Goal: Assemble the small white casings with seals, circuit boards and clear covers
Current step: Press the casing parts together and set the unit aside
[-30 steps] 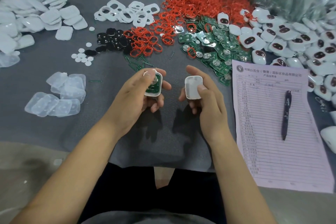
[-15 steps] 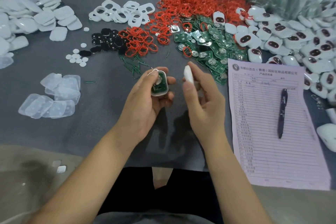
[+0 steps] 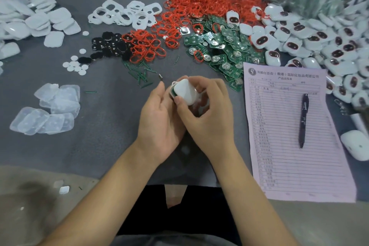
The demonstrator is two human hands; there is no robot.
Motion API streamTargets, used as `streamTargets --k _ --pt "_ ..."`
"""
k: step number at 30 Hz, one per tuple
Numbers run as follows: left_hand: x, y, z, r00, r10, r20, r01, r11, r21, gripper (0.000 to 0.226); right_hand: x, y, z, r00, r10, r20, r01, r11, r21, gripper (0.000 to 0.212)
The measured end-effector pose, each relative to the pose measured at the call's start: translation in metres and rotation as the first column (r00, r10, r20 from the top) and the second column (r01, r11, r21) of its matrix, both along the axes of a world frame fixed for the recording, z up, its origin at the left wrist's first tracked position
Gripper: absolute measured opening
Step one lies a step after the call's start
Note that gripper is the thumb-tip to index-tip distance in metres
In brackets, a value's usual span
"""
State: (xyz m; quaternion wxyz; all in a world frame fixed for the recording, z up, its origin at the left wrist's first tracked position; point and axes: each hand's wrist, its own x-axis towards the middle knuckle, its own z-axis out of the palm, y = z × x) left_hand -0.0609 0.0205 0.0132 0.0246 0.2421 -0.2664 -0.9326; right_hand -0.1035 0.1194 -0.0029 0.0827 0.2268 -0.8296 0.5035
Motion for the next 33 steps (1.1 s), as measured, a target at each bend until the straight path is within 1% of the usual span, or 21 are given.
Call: streamTargets --k 4,8,13,19,23,27,29,31,33 --pt "-0.003 0.001 0.0 1.0 -0.009 -0.014 0.009 1.0 0.009 0.066 -0.001 -0.001 -0.003 0.999 0.014 0.032 -0.015 1.0 0.026 0.037" --pt "-0.003 0.002 0.001 1.0 -0.005 -0.005 0.005 1.0 -0.007 0.061 -0.003 -0.001 -0.005 0.996 0.04 0.079 -0.039 0.999 -0.01 0.032" --pt "-0.001 0.001 0.0 1.0 0.016 -0.015 -0.017 0.999 -0.031 0.057 -0.003 0.0 -0.006 0.993 0.089 0.078 -0.089 0.996 -0.003 0.033" --pt "-0.002 0.0 -0.003 0.999 -0.004 -0.05 0.003 1.0 -0.023 0.048 -0.008 0.005 -0.009 0.981 0.159 0.109 -0.154 0.987 -0.05 0.031" --pt "-0.003 0.001 -0.005 0.996 0.009 -0.088 -0.009 1.0 0.01 0.046 -0.008 0.006 -0.01 0.974 0.193 0.118 -0.182 0.978 -0.097 0.034" --pt "-0.003 0.0 -0.006 0.995 0.01 -0.095 -0.009 1.0 0.013 0.049 -0.01 0.007 -0.009 0.971 0.213 0.109 -0.203 0.974 -0.095 0.035" --pt "-0.003 0.001 -0.007 0.996 0.013 -0.091 -0.013 1.0 0.006 0.043 -0.012 0.008 -0.009 0.967 0.227 0.114 -0.219 0.973 -0.072 0.034" --pt "-0.004 0.002 -0.009 0.995 0.028 -0.091 -0.03 0.999 -0.02 0.032 -0.012 0.008 -0.008 0.965 0.236 0.114 -0.231 0.971 -0.057 0.035" --pt "-0.005 0.003 -0.011 0.994 0.05 -0.098 -0.056 0.997 -0.055 0.028 -0.011 0.008 -0.007 0.962 0.248 0.11 -0.242 0.968 -0.065 0.038"
